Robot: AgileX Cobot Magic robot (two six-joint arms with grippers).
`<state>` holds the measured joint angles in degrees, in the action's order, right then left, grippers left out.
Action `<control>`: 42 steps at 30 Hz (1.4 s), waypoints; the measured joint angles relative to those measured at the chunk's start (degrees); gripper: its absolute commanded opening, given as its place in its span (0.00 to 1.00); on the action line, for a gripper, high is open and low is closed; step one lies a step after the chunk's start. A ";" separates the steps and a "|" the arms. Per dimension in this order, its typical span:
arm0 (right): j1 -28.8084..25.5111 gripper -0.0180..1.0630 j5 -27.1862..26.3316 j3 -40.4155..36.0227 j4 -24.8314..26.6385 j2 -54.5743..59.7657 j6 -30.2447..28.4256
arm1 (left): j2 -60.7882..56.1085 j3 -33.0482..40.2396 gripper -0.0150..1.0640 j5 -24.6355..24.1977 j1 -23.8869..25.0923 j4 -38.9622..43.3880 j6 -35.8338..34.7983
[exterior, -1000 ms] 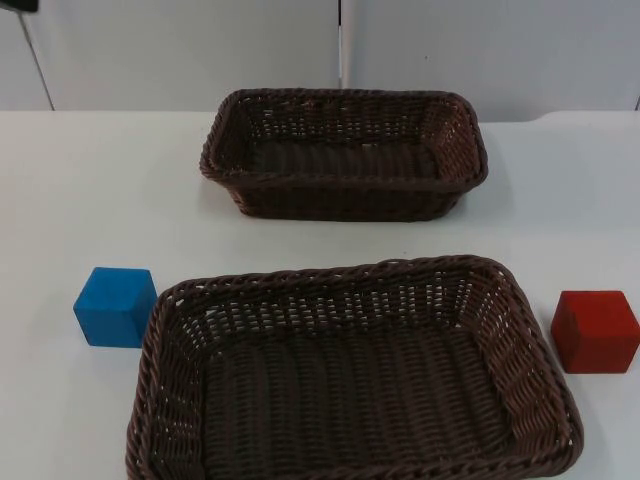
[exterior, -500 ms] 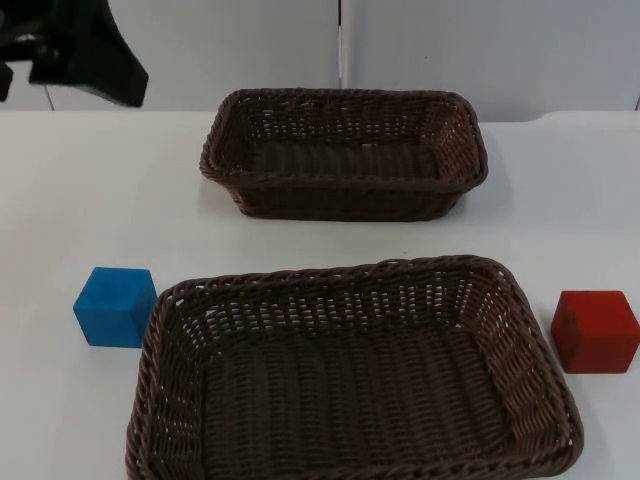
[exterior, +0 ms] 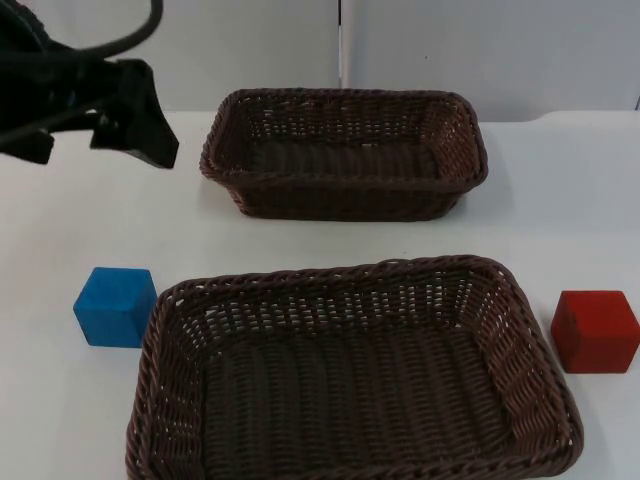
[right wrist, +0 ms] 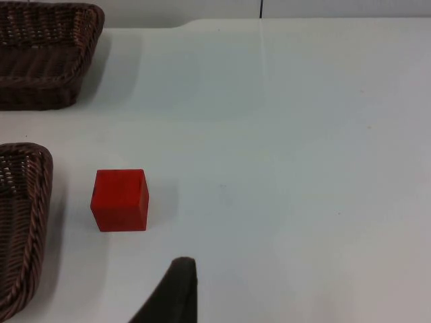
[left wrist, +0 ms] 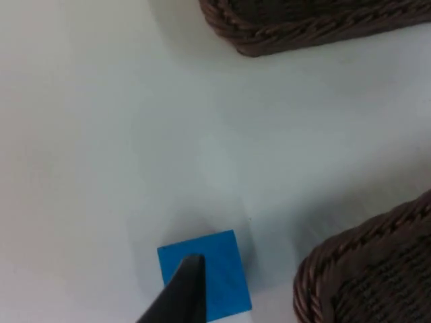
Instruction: Pick up one cube with the left hand and place it into the upper basket. Pick up one cube with the right hand and place it into the lower basket.
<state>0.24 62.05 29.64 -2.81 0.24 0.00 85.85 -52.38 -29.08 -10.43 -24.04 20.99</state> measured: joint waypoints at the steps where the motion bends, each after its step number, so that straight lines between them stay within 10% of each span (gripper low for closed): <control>1: 0.00 0.99 0.00 0.00 0.00 0.00 0.00 | 0.81 0.00 0.99 0.83 0.00 0.00 0.00; 42: 0.00 0.99 0.00 0.00 0.00 0.00 0.00 | 19.86 0.00 0.99 13.28 0.00 12.50 -15.45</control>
<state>0.24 62.05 29.64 -2.81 0.24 0.00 105.71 -52.38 -15.81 -10.43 -11.54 5.54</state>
